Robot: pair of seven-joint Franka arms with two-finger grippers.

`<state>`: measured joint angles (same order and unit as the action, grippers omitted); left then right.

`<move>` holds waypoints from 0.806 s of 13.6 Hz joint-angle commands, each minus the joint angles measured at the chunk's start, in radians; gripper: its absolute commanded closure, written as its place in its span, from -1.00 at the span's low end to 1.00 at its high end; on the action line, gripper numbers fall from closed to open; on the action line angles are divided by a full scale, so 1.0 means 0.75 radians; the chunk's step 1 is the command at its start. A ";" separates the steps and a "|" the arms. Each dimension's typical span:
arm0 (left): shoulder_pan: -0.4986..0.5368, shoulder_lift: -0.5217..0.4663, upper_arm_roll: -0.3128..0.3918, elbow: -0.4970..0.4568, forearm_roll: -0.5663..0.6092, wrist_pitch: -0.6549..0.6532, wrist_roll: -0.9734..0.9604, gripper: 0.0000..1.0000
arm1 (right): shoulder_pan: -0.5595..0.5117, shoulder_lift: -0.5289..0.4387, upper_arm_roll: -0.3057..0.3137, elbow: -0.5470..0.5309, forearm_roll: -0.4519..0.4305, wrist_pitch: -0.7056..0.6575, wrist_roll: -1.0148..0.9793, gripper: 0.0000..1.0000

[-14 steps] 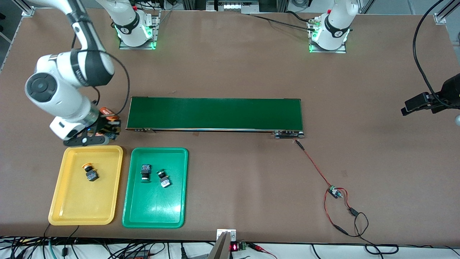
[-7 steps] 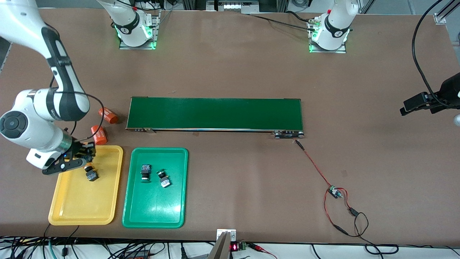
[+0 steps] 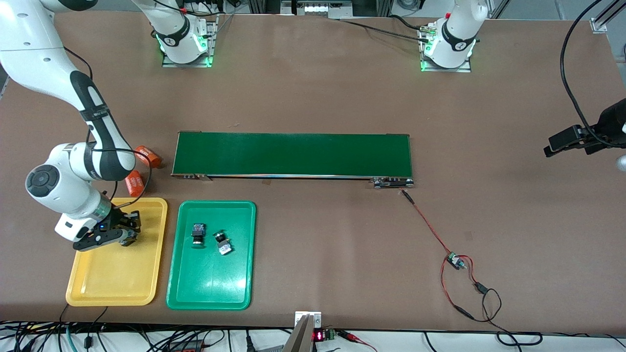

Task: Sort buttons by color to trays
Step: 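Carry the orange-capped button over the yellow tray with the right gripper, then lower the button into the yellow tray and open the right gripper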

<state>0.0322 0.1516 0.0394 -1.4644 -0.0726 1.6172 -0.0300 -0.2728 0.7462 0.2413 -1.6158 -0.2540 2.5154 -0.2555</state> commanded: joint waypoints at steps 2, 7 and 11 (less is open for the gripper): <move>-0.002 -0.008 0.001 0.007 -0.018 -0.001 0.032 -1.00 | -0.011 0.026 0.022 0.029 -0.007 0.000 0.028 0.81; -0.002 -0.008 0.001 0.005 -0.016 -0.001 0.032 -1.00 | 0.018 0.038 0.026 0.025 -0.007 0.000 0.089 -0.05; -0.004 -0.014 -0.001 0.005 -0.012 -0.009 0.032 -1.00 | 0.030 0.040 0.026 0.025 -0.007 0.002 0.089 -0.47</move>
<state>0.0316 0.1515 0.0387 -1.4643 -0.0726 1.6172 -0.0300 -0.2473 0.7656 0.2533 -1.6134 -0.2538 2.5161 -0.2010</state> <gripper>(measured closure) 0.000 0.300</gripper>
